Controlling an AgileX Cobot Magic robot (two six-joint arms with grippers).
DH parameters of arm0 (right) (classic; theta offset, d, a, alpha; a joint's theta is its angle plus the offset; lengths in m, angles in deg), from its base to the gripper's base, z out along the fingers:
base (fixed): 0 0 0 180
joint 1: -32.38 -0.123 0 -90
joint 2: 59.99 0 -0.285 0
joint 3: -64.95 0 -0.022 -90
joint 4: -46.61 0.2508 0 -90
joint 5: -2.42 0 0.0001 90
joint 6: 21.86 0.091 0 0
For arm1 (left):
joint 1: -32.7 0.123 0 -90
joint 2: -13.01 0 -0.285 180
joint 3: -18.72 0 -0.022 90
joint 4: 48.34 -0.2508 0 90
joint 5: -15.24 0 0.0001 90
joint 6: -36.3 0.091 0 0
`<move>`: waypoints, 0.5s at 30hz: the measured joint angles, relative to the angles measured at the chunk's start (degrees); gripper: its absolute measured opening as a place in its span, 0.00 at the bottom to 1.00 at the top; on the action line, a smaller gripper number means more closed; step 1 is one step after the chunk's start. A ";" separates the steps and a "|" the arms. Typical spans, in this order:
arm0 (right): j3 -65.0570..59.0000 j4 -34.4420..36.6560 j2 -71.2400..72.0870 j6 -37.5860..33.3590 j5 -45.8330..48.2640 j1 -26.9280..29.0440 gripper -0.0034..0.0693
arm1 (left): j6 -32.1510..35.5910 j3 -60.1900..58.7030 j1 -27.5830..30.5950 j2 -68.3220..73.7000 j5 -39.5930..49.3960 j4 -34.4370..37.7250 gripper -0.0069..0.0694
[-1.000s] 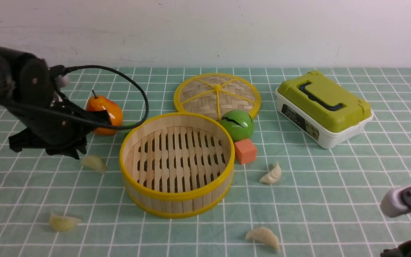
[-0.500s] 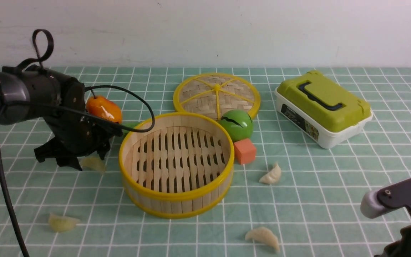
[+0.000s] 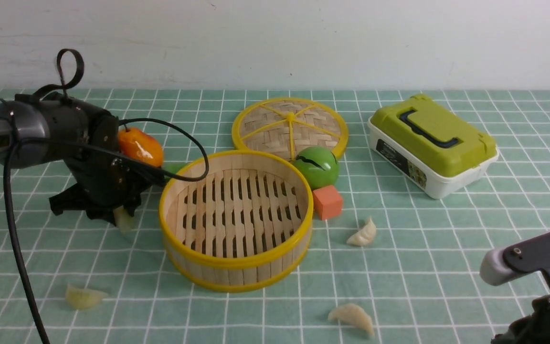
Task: Put the dumplings into the steamer on the table with the blue tablecloth.
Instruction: 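Place the dumpling into the bamboo steamer basket with the left gripper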
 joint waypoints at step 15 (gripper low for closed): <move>0.00 0.45 0.00 -0.12 -4.99 0.00 0.07 | 30.99 -0.01 -10.22 -8.06 -2.55 21.72 0.34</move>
